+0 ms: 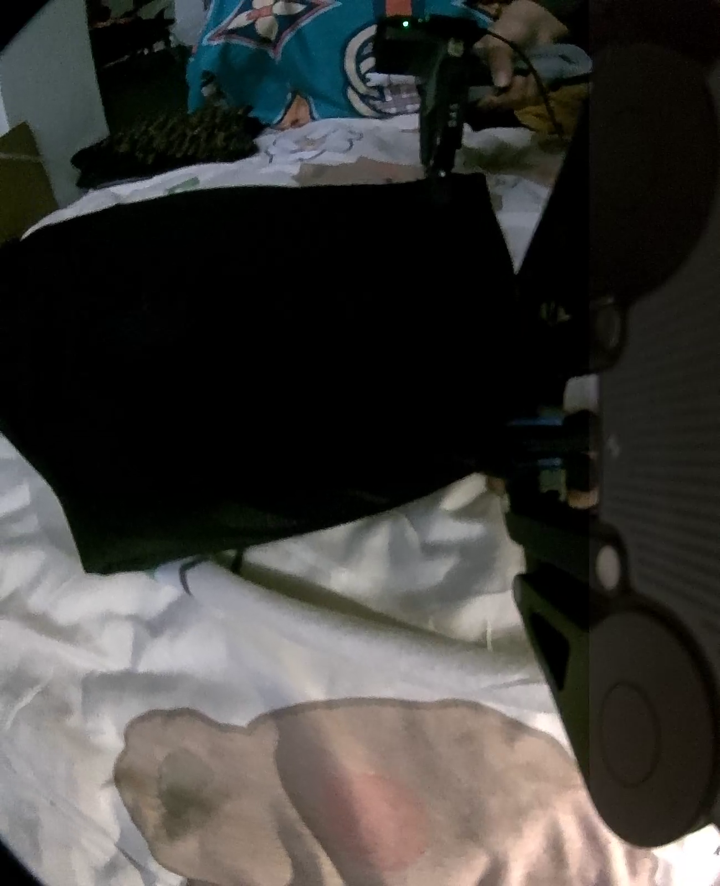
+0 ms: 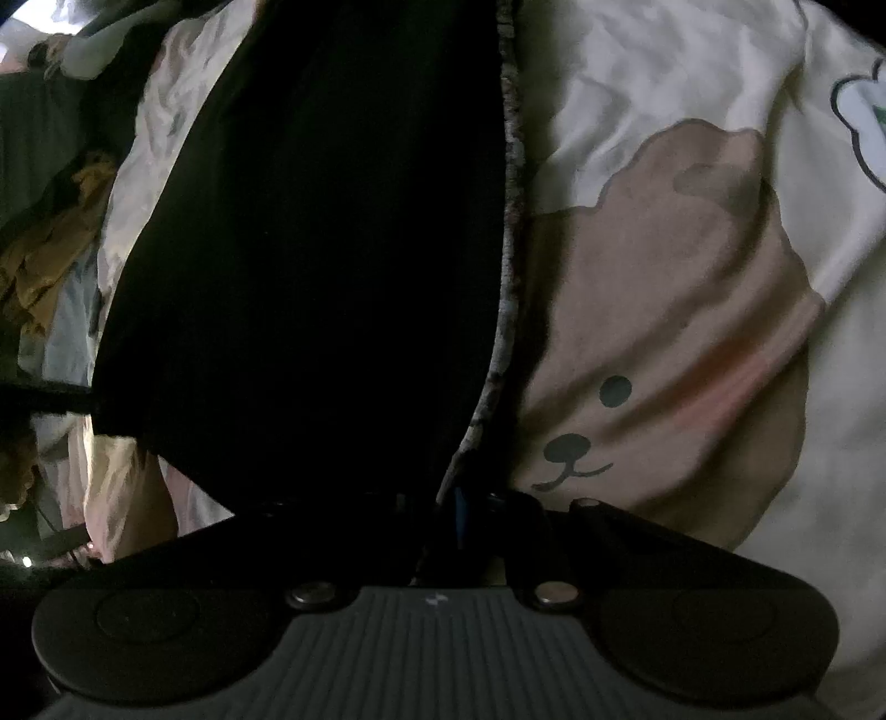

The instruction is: Fold clothes

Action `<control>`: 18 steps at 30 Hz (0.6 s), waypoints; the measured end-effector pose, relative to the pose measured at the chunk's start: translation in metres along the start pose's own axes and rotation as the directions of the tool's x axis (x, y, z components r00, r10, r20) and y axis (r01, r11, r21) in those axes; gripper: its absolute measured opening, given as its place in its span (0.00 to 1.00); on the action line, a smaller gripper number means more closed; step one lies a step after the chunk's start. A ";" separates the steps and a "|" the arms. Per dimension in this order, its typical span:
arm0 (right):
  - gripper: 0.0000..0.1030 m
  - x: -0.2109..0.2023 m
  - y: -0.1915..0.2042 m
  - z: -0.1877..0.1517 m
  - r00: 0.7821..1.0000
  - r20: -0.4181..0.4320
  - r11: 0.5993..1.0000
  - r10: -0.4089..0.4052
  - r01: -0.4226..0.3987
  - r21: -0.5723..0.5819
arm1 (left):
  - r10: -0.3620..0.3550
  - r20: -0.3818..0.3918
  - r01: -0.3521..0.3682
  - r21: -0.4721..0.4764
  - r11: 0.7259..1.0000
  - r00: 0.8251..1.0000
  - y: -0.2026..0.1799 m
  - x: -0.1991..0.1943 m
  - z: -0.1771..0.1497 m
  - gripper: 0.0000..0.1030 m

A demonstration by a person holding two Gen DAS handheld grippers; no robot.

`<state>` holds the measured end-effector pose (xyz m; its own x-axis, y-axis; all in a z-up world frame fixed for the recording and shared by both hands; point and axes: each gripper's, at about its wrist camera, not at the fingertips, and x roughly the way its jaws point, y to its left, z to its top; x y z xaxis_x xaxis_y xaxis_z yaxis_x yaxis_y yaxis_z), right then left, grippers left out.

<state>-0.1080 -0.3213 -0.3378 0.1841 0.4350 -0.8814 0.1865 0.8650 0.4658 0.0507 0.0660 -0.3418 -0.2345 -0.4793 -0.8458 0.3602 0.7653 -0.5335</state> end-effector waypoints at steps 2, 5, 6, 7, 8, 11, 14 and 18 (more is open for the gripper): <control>0.03 -0.005 0.003 -0.001 1.000 0.000 1.000 -0.002 0.002 -0.016 | -0.013 0.007 0.013 0.015 1.000 1.000 -0.004 -0.004 0.000 0.09; 0.02 -0.012 0.007 -0.003 1.000 0.002 1.000 0.001 -0.001 -0.030 | -0.042 0.015 0.041 0.026 0.999 0.999 -0.008 -0.014 -0.002 0.08; 0.02 -0.015 0.008 -0.003 1.000 0.003 0.999 0.004 -0.004 -0.036 | -0.053 0.017 0.052 0.025 0.998 0.998 -0.009 -0.017 -0.003 0.08; 0.02 -0.018 0.009 -0.004 1.000 0.005 0.999 0.008 -0.007 -0.042 | -0.062 0.019 0.061 0.028 0.998 0.998 -0.011 -0.020 -0.004 0.08; 0.02 -0.021 0.011 -0.004 1.000 0.006 0.999 0.012 -0.011 -0.046 | -0.071 0.022 0.070 0.031 0.997 0.997 -0.012 -0.024 -0.005 0.08; 0.01 -0.030 0.014 -0.005 1.000 0.009 0.998 0.022 -0.022 -0.057 | -0.089 0.029 0.088 0.033 0.996 0.996 -0.021 -0.028 -0.007 0.08; 0.01 -0.037 0.018 -0.005 0.999 0.007 0.998 0.031 -0.031 -0.058 | -0.101 0.034 0.100 0.033 0.994 0.994 -0.026 -0.033 -0.008 0.08; 0.01 -0.049 0.025 -0.004 0.999 0.012 0.997 0.048 -0.047 -0.068 | -0.131 0.042 0.129 0.041 0.991 0.990 -0.035 -0.041 -0.009 0.08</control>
<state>-0.1163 -0.3196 -0.2835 0.2045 0.4727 -0.8571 0.1114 0.8587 0.5002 0.0398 0.0630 -0.2882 -0.2412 -0.5932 -0.7681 0.3639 0.6784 -0.6382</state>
